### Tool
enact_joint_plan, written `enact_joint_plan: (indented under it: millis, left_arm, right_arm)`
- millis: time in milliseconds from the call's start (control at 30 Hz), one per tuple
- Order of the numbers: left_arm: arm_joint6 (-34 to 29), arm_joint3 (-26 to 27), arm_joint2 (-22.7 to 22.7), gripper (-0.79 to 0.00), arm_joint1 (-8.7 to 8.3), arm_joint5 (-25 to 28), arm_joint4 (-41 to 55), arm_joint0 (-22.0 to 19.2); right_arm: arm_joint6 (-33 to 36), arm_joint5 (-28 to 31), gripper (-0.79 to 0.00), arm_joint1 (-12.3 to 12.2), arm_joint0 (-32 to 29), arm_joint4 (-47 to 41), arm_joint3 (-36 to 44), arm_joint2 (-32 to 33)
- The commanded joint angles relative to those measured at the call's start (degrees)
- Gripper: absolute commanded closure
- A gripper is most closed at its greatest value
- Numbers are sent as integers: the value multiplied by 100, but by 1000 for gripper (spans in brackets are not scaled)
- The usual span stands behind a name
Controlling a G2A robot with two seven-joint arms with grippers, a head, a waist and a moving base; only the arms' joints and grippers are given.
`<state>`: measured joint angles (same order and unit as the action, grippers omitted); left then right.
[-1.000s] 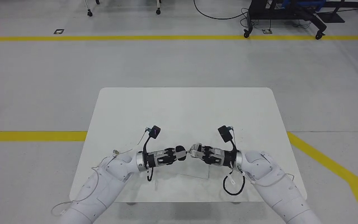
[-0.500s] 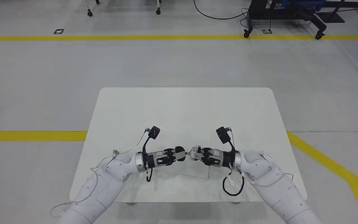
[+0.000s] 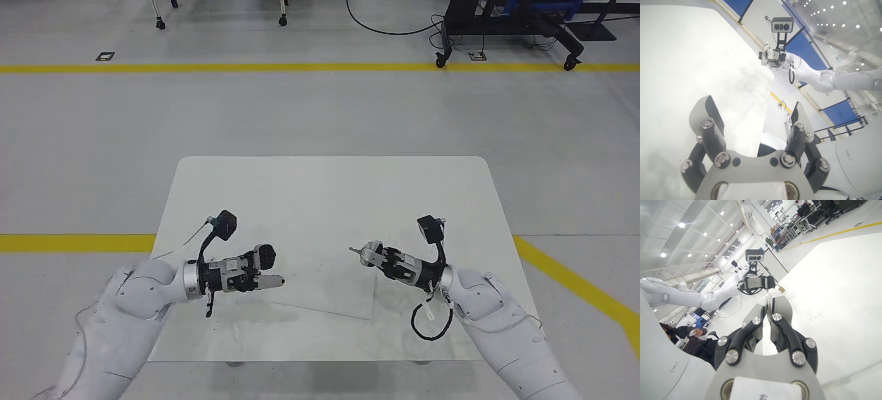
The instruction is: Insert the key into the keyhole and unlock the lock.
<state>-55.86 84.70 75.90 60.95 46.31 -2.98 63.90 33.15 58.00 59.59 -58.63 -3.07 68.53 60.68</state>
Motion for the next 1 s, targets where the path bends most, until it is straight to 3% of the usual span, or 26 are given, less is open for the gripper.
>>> enact_joint_plan:
  millis: [0, 100, 233, 367, 600, 767, 967]
  left_arm:
    - [-297, 1064, 901, -785, -173, -316, -150, 651]
    - [-661, 1827, 1668, -785, -316, -790, -673, 1219]
    - [-828, 2241, 1959, -785, -388, -1516, -1931, 1715]
    - [-654, 1911, 1882, -785, -398, -2196, -2521, 1803]
    - [-225, 1205, 1319, -785, -347, -3290, -3214, 1469]
    - [14, 1116, 1053, -456, -317, -3867, -3543, 1228]
    - [195, 1150, 804, -345, -295, -4254, -3902, 1197]
  right_arm:
    - [4, 0, 0, 1, 3, -4, 0, -6]
    - [4, 0, 0, 1, 3, -4, 0, -6]
    - [4, 0, 0, 1, 3, -4, 0, -6]
    - [4, 0, 0, 1, 3, -4, 0, -6]
    - [4, 0, 0, 1, 3, -4, 0, -6]
    - [4, 0, 0, 1, 3, -4, 0, -6]
    - [4, 0, 0, 1, 3, -4, 0, -6]
